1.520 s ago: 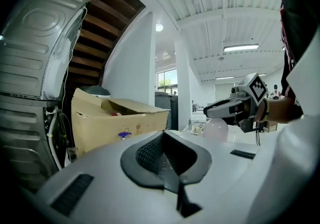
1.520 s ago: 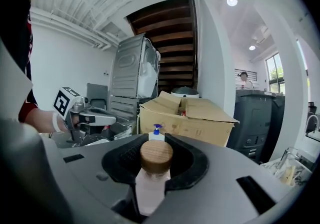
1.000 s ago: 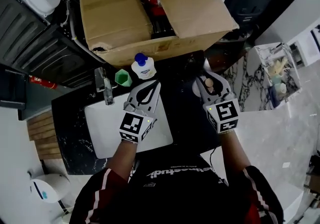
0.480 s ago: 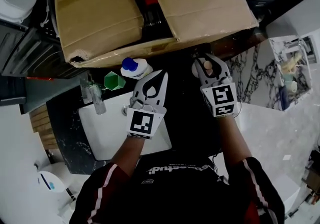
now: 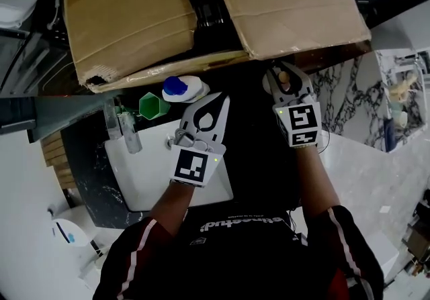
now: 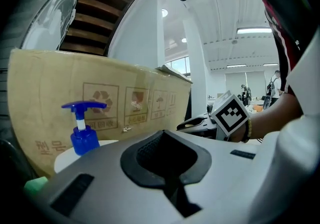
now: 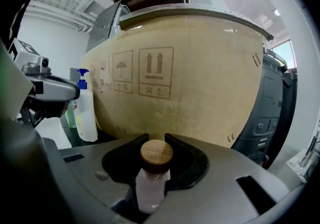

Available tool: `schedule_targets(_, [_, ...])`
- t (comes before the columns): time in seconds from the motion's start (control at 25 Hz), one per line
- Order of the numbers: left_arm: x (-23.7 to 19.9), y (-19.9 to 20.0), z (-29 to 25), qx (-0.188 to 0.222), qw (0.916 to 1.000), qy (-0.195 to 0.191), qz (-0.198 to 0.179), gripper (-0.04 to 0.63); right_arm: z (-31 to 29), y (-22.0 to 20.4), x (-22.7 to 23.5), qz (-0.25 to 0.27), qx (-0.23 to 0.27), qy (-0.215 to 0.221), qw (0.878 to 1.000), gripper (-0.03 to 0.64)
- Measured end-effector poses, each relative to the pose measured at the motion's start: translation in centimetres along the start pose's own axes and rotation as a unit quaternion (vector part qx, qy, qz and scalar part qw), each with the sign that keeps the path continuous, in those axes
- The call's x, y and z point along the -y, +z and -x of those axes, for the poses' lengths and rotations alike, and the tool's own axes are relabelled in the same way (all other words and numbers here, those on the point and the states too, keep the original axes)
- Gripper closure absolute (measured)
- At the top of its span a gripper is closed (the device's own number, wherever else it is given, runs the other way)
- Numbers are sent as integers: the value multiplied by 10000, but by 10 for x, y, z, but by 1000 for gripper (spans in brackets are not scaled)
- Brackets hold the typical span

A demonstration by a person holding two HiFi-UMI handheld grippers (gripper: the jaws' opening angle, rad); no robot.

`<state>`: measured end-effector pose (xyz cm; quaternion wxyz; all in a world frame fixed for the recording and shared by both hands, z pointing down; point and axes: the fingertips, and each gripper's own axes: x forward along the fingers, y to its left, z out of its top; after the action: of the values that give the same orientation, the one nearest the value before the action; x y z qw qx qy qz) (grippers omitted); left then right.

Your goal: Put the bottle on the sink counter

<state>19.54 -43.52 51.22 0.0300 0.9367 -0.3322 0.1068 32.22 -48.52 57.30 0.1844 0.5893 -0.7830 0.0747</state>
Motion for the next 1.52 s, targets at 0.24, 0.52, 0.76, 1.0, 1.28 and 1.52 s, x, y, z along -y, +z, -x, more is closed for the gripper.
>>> schedule_targets(0.24, [-3,-4,7,-81,10000,9,39,581,-3,1,-2,181,-15,-55,9998,483])
schedule_targets(0.52, [9,9,24,49,9997,-43,-229,581,7,8,-3,129,7,16,9999,414])
schedule_targets(0.76, [11,26,68,141,9995,256,-152,581,49,38,2,181,403,-227,9988,413])
schedule_targets(1.0, [2,34,136,415,9973,497,-347,581,102,90,-36,535,933,-226,9939,464])
schedule_targets(1.28, [-12,47,230,502,9971,479,-300,581,162,156,-145,979,1428,190,9847,551])
schedule_targets(1.52, [-33,52,312,679,9954,583,-353,581,197,187,-266,1206,1735,835,9739,566])
